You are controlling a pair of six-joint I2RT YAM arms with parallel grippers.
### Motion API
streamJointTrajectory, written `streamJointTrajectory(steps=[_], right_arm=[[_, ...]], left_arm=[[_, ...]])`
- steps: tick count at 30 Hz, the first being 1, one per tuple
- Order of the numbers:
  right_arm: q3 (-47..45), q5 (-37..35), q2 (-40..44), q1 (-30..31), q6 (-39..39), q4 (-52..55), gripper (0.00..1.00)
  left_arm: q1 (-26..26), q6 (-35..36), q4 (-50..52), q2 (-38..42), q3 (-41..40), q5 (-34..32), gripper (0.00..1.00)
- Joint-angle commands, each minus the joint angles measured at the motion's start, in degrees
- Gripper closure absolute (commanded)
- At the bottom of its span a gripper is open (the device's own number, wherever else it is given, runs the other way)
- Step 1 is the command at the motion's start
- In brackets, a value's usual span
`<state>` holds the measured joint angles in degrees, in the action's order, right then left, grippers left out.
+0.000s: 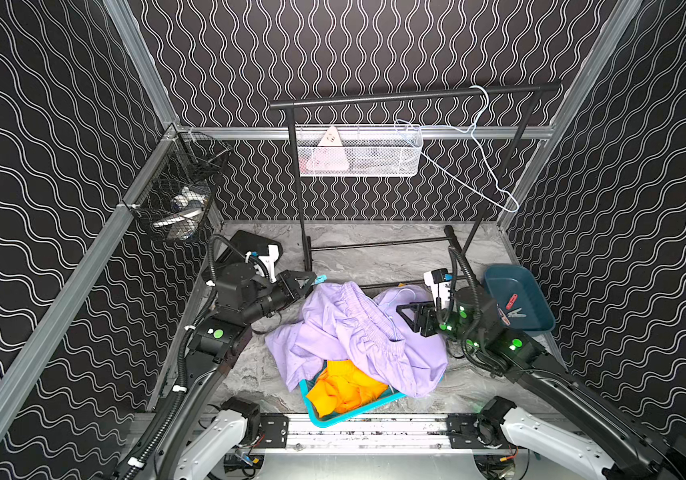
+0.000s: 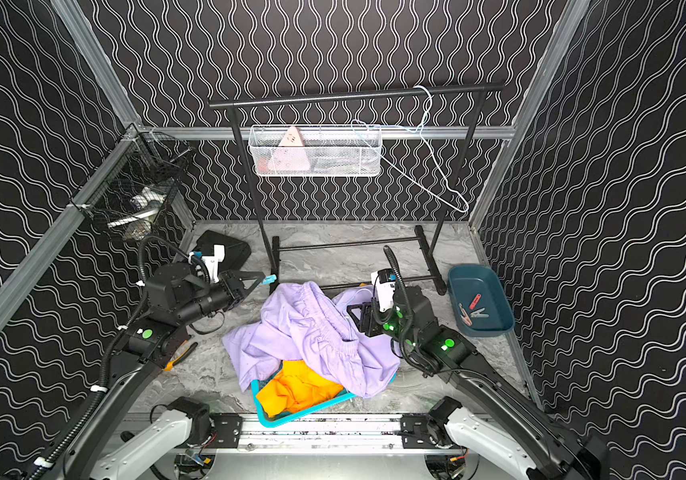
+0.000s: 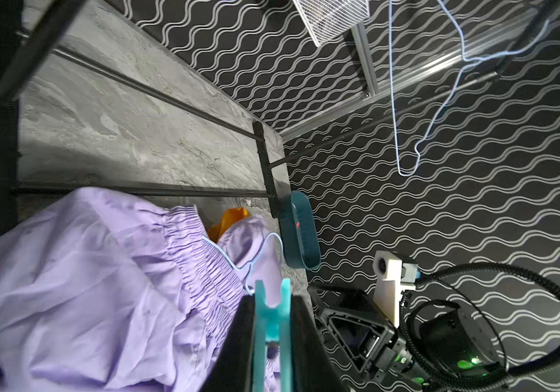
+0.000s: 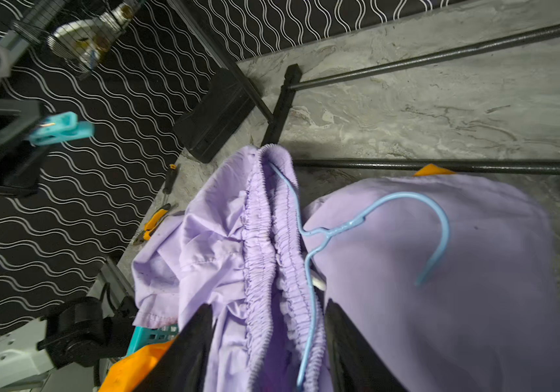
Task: Remove the clothespins securing shorts to the hanger
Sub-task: Place the clothespin in the storage box.
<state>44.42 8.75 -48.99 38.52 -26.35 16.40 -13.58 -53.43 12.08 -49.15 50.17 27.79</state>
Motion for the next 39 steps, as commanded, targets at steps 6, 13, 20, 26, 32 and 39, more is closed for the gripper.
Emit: streamJointTrajectory(steps=[6, 13, 20, 26, 32, 39], right_arm=[[1.86, 19.49, -7.06, 0.87, -12.55, -18.74, 0.39], [1.56, 27.23, -14.74, 1.05, -25.54, -43.32, 0.36], [0.14, 27.98, -20.32, 1.07, -33.6, -58.67, 0.35], [0.58, 30.09, -23.14, 1.12, -36.65, -64.33, 0.4], [0.66, 30.97, -25.51, 1.53, -38.48, -67.92, 0.48], [0.53, 30.29, -26.43, 1.64, -38.2, -67.77, 0.51]], left_arm=[[-6.95, -1.98, -12.12, -2.6, -1.88, -0.9, 0.83], [-9.58, -3.1, -14.41, -3.39, -1.23, -1.08, 0.79], [-10.99, -6.0, -18.92, -4.19, -2.27, -0.28, 0.76], [-11.93, -6.33, -19.58, -4.55, -1.92, -0.46, 0.74], [-12.51, -7.39, -21.08, -4.82, -2.31, -0.37, 0.73], [-12.94, -8.79, -23.23, -4.99, -2.61, 0.49, 0.75]])
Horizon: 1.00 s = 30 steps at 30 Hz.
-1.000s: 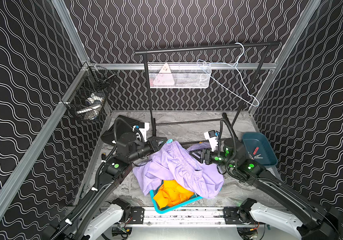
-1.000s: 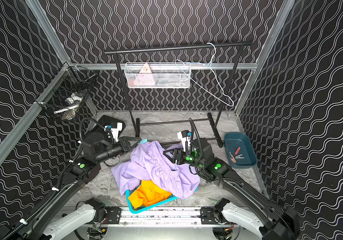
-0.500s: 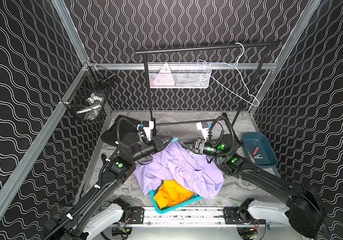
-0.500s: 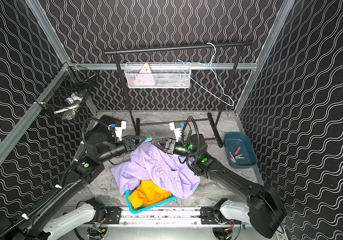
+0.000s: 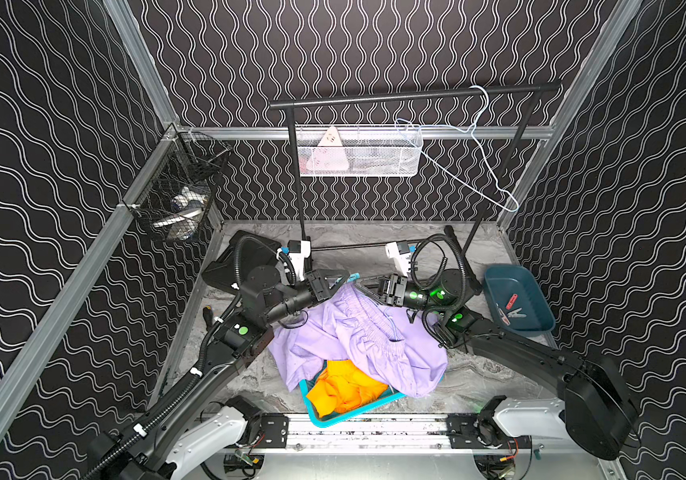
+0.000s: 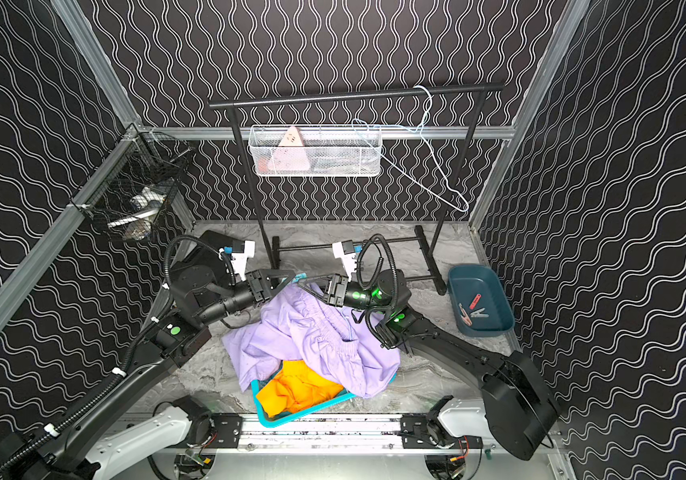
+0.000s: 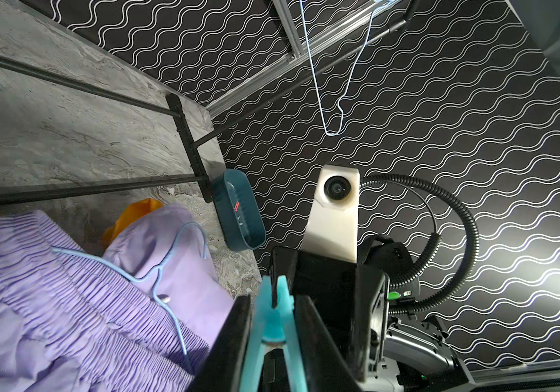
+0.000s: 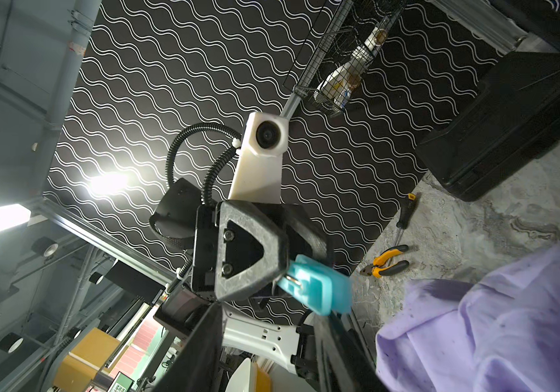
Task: Remove the clothespins securing shorts to the hanger
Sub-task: Place the clothespin in the storage box.
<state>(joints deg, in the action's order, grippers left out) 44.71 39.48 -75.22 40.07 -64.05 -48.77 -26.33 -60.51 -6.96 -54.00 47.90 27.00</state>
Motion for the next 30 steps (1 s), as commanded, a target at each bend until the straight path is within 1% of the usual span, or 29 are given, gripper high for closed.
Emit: streamJointTrajectory(steps=[1, 3, 6, 9, 12, 14, 18, 21, 23, 30], right_arm=[[0.08, -0.74, -0.23, 0.04, -0.14, -2.19, 0.47], [-0.85, -2.43, 0.14, 0.05, -0.1, -2.1, 0.41], [-1.64, -4.22, 0.98, -0.07, 0.19, -1.43, 0.38], [-1.38, -4.43, 0.78, -0.08, 0.35, -1.06, 0.37], [-1.68, -4.77, 0.13, -0.08, -0.5, -3.48, 0.37], [-1.09, -4.03, -0.31, -0.08, -0.86, -4.53, 0.41], [-0.2, -3.0, -1.13, -0.08, -2.08, -7.32, 0.52], [0.29, -2.49, -1.84, -0.08, -2.61, -8.54, 0.57], [0.21, -2.67, -2.19, -0.07, -2.97, -9.41, 0.58], [0.64, -1.22, -3.46, -0.08, -4.24, -11.71, 0.8]], left_arm=[[-0.26, -1.89, -4.25, -0.1, -0.36, 1.34, 0.75], [-0.24, -1.21, -2.99, 0.26, 0.06, 0.92, 0.76], [-0.28, -0.61, -1.93, 0.97, 0.46, 0.42, 0.75], [-0.22, -1.13, -2.59, 0.66, 0.45, 1.07, 0.74], [-0.27, -1.36, -2.89, 0.71, 0.2, 1.2, 0.74], [-0.33, -1.52, -2.75, 0.65, 0.14, 1.47, 0.73], [-0.35, -1.93, -3.32, 0.65, -0.5, 1.56, 0.73], [-0.45, -2.04, -3.39, 0.73, -0.61, 1.64, 0.73], [-0.49, -2.32, -4.0, 0.45, -0.64, 2.04, 0.73], [-0.5, -2.0, -3.42, 0.47, -0.45, 1.48, 0.73]])
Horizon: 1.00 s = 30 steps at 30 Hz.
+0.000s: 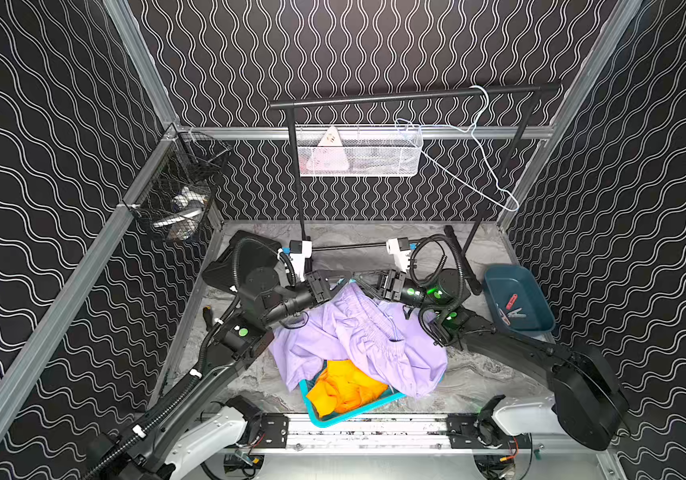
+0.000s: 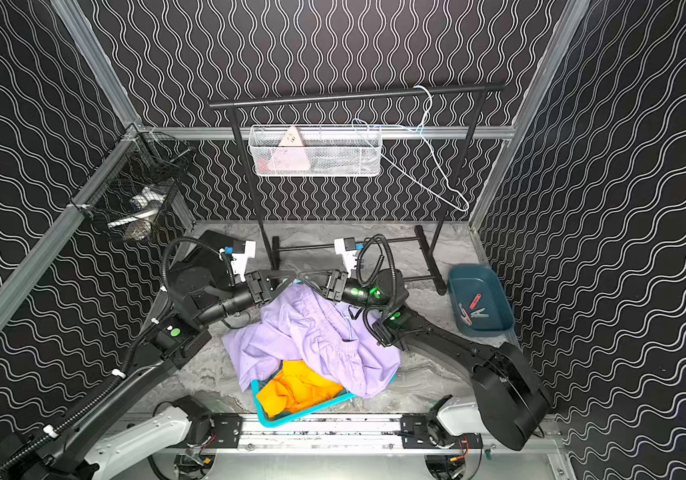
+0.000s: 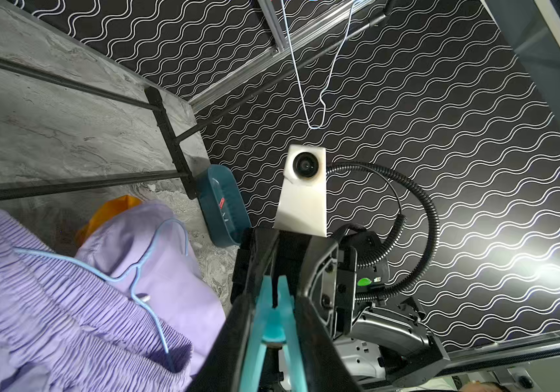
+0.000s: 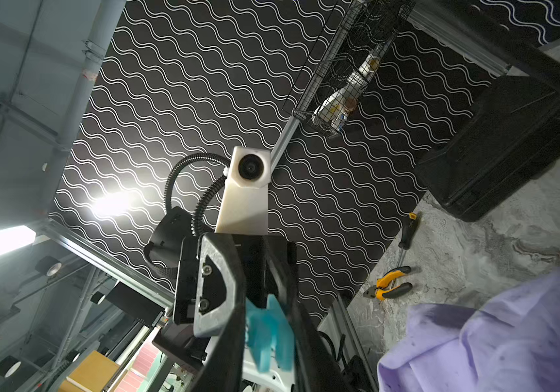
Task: Remove the clothespins securing shorts to the hanger
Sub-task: Place the clothespin in the storage box.
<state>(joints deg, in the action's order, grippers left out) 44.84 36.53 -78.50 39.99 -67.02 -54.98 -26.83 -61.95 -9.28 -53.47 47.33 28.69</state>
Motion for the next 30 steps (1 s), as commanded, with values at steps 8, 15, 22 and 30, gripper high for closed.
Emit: streamJointTrajectory(steps=[8, 15, 22, 30], right_arm=[[-0.44, 1.46, 0.29, -0.06, -0.59, -5.2, 0.97], [-4.2, -0.27, 4.3, -3.32, 0.42, -0.64, 0.99], [-10.56, -2.86, 20.98, -21.37, 7.06, 26.18, 1.0], [-10.53, -20.86, 32.71, -48.83, 16.1, 64.39, 1.0]], left_arm=[[0.0, -0.45, -1.38, -0.58, -0.13, -0.3, 0.54], [0.01, 1.17, 2.33, 0.13, 0.05, -2.68, 0.29], [0.0, 7.38, 11.45, 1.68, 1.95, -5.77, 0.29], [0.01, 12.18, 17.99, 3.02, 2.87, -8.3, 0.29]])
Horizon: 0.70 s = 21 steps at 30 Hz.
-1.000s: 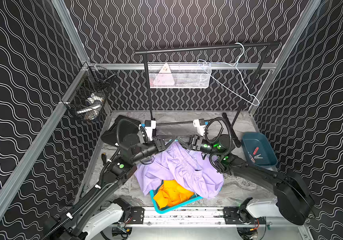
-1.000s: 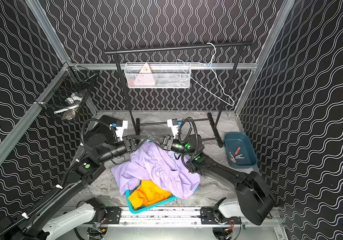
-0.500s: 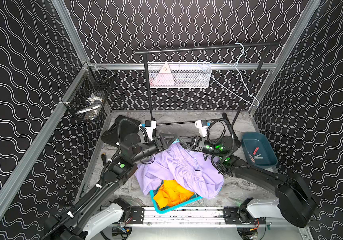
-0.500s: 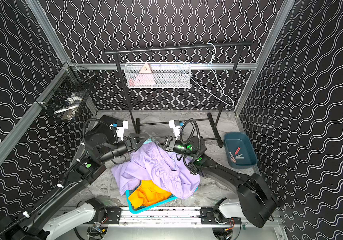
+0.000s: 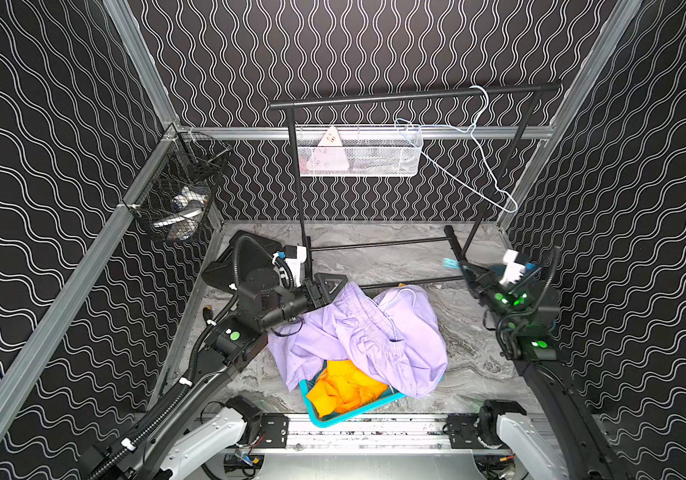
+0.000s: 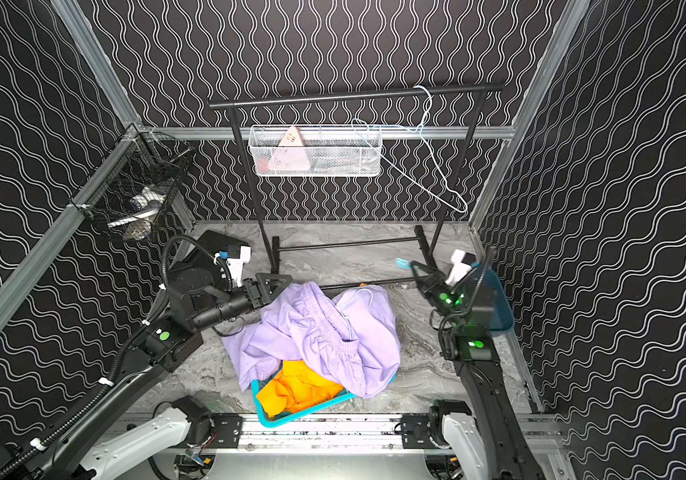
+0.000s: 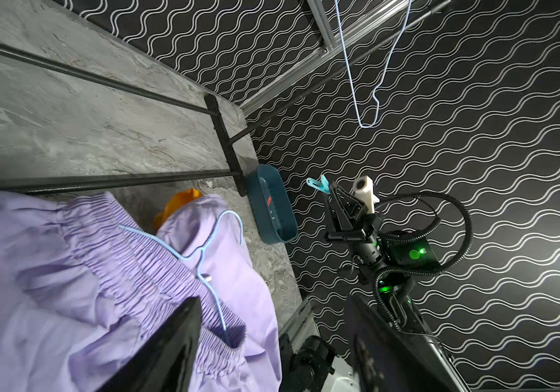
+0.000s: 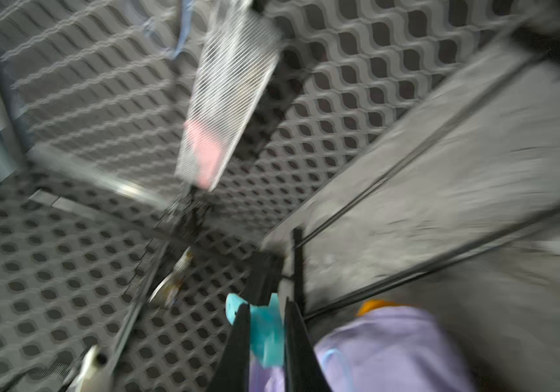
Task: Remove the clothespins securing shorts to the hanger
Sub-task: Place the clothespin in the storage box.
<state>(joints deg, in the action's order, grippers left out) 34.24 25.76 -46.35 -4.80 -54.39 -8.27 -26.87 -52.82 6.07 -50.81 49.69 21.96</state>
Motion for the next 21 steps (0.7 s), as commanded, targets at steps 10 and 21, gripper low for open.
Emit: streamJointTrajectory(steps=[10, 21], right_arm=[[-1.37, -31.15, -7.29, -14.73, 1.15, 16.5, 1.0], [1.89, -28.31, -20.02, -21.21, 1.93, 12.27, 0.79]], left_arm=[[0.04, 4.83, 5.45, 2.44, -1.75, -2.42, 0.3], [0.12, 6.22, 6.32, 2.91, -3.51, -3.31, 0.3]])
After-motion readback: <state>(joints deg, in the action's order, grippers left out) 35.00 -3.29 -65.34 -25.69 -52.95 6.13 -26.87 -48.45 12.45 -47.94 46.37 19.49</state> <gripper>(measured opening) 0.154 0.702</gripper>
